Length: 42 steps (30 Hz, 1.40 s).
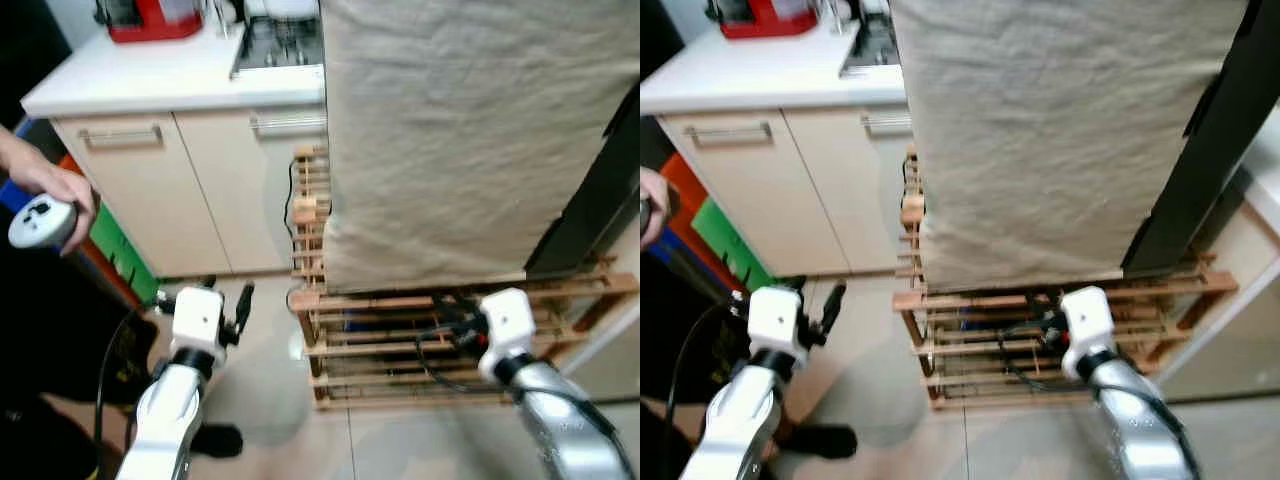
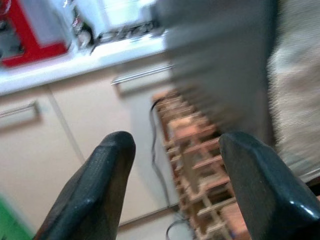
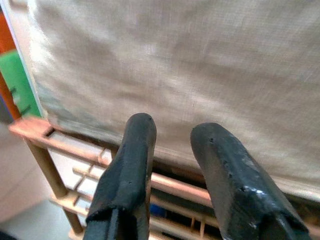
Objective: Clothes washing
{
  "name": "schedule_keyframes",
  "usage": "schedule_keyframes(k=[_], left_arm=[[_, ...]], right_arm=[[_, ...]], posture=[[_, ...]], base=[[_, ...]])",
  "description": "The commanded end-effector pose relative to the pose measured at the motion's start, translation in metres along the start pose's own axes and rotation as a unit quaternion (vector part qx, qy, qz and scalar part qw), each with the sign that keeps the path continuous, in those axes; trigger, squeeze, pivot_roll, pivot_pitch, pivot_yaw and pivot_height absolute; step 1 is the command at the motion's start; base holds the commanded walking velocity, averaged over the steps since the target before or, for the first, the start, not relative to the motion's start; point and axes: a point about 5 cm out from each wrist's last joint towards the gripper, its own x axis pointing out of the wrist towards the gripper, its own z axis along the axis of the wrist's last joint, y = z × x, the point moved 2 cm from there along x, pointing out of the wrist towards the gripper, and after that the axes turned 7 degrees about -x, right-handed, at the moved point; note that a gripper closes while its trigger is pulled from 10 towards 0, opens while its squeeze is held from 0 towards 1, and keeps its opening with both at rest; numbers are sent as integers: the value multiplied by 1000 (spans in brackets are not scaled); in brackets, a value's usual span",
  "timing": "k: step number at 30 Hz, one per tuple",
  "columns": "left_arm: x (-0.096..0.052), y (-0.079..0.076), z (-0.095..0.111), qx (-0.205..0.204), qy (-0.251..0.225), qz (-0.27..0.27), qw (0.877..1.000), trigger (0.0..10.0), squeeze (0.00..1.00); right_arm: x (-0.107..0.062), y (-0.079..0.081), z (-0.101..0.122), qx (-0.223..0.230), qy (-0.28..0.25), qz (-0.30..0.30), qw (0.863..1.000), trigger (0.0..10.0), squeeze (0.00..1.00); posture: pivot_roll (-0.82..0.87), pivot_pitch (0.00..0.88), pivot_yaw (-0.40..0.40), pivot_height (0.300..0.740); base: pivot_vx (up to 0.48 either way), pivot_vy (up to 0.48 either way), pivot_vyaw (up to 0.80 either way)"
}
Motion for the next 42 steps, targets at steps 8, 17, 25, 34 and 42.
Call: schedule_keyframes(k=[8,17,25,34,42], left_arm=[[-1,-27,16,-23,3,-41,999,10000,1000],[6,-29,14,-18,25,-47,998,10000,1000],[8,-26,11,-24,23,-31,999,10000,0],[22,-14,2,-7,54,61,997,10000,0],[21,-27,8,-22,41,-17,999,10000,0]], right_arm=[[-2,8,2,48,12,-70,996,10000,1000],[-6,-11,-12,77,62,-136,986,10000,0],[-19,-25,-25,75,102,-206,970,10000,0],[-27,-42,-23,81,108,-286,948,10000,0],[-16,-45,-15,78,102,-301,945,10000,0]], posture=[[-81,0,102,740],[-85,0,106,740],[-101,0,130,740],[-118,0,141,740],[-104,0,115,740]], base=[[0,0,-50],[0,0,-800],[0,0,-791],[0,0,-788],[0,0,-783]])
